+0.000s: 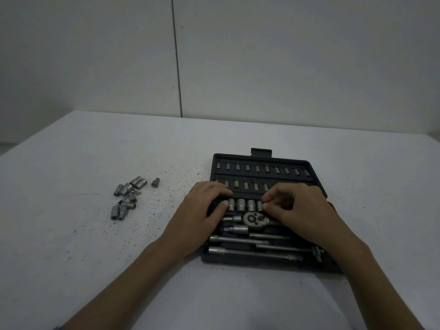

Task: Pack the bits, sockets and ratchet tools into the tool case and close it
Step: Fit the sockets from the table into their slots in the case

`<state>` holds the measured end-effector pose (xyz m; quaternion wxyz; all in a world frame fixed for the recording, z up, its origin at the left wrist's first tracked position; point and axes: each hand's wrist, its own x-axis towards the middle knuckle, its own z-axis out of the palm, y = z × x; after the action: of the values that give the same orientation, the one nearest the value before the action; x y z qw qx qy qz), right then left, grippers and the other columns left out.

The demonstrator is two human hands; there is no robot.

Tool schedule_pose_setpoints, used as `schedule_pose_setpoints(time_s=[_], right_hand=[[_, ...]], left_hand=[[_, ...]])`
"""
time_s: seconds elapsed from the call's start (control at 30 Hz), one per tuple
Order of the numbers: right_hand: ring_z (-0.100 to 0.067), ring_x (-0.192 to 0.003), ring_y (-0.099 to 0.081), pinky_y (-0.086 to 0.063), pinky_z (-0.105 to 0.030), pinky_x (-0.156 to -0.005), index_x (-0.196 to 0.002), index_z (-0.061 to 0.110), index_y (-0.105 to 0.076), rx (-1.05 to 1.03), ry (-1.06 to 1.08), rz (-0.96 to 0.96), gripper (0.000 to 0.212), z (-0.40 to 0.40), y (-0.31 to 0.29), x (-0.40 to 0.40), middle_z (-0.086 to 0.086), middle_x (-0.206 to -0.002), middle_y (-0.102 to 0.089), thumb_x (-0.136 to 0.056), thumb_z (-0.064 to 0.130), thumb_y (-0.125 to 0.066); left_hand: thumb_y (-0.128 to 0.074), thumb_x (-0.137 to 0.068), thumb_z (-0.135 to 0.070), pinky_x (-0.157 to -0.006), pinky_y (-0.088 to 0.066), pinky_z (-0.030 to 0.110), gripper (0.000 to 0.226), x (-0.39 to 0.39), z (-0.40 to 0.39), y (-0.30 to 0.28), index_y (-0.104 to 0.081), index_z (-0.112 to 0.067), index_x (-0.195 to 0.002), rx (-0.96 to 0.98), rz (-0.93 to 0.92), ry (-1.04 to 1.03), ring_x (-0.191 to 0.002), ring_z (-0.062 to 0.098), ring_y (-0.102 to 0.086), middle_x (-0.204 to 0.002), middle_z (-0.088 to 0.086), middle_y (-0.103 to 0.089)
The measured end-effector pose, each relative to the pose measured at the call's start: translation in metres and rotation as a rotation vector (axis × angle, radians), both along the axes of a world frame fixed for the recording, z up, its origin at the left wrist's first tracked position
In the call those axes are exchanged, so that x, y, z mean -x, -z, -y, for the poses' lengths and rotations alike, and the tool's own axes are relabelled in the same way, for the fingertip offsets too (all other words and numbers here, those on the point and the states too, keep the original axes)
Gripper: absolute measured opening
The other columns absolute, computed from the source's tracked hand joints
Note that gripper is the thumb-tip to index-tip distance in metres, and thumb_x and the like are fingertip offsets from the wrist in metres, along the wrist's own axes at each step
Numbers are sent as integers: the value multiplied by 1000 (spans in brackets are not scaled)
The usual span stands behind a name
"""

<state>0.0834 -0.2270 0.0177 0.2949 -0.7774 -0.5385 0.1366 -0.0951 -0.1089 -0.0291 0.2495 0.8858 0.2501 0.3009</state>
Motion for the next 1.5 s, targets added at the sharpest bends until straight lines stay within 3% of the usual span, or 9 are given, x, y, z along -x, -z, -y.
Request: schedule_pose_setpoints(time_s=[0.3, 0.5, 0.6, 0.7, 0.8, 0.97, 1.13, 1.33, 1.5], right_hand=[[2, -71, -60, -45, -9, -62, -83, 30, -67, -1, -24, 33, 6, -1, 1, 2, 15, -74, -65, -83, 25, -68], [1, -74, -59, -55, -29, -72, -90, 32, -65, -43, -25, 57, 8, -4, 4, 14, 17, -79, -63, -84, 28, -67], [2, -82, -58, -53, -30, -78, -96, 33, -63, -76, -57, 97, 12, -8, 4, 24, 17, -89, -62, -84, 31, -65], [-3, -95, -57, -50, -30, -84, -101, 32, -62, -111, -91, 131, 15, -14, 4, 36, 15, -100, -60, -86, 31, -63], [-5, -101, -54, -48, -29, -87, -103, 31, -61, -133, -134, 162, 17, -21, 4, 50, 14, -103, -59, -87, 31, -60], [-6, -105, -49, -43, -24, -88, -108, 31, -61, -140, -225, 196, 20, -36, 2, 76, 13, -110, -59, -88, 32, -58], [-10, -113, -45, -39, -26, -90, -113, 28, -60, -114, -269, 213, 23, -51, 0, 98, 8, -118, -57, -91, 31, -54], [-15, -118, -43, -37, -30, -95, -115, 25, -60, -79, -269, 286, 24, -68, 7, 115, 5, -124, -57, -93, 29, -50], [-14, -111, -48, -37, -29, -94, -110, 24, -63, -64, -250, 315, 24, -69, 16, 116, 6, -119, -60, -92, 26, -47]], left_hand=[[-54, -93, -20, -93, -26, 1, 21, 0, -1, 0, -61, -20, -113, -7, -11, 5, -112, -1, -43, -114, -12, -56], [-52, -93, -23, -91, -27, 2, 23, 2, 0, -3, -59, -20, -115, -20, -40, -8, -111, -1, -43, -115, -11, -57], [-52, -93, -24, -91, -29, 4, 22, 7, 2, -7, -59, -20, -113, -46, -47, -11, -111, 0, -43, -114, -11, -57], [-51, -93, -27, -92, -34, 12, 23, 14, 4, -9, -59, -20, -113, -60, -56, -24, -112, 3, -44, -114, -10, -56], [-36, -86, -44, -89, -42, 22, 41, 24, 4, -9, -60, -21, -110, -84, -61, -56, -108, 3, -46, -111, -11, -57], [-31, -85, -45, -83, -44, 27, 42, 44, -1, -11, -61, -21, -103, -111, -51, -190, -101, 5, -49, -103, -10, -59], [-40, -86, -31, -83, -35, 21, 35, 64, -17, -14, -64, -14, -105, -131, -78, -332, -103, 14, -53, -106, -2, -63], [-54, -91, -15, -78, -40, 27, 19, 86, -40, -16, -64, -11, -106, -178, -112, -515, -102, 21, -54, -108, 5, -64], [-51, -91, -14, -74, -39, 31, 21, 101, -54, -18, -61, -11, -109, -142, -175, -630, -102, 22, -50, -104, 5, -62]])
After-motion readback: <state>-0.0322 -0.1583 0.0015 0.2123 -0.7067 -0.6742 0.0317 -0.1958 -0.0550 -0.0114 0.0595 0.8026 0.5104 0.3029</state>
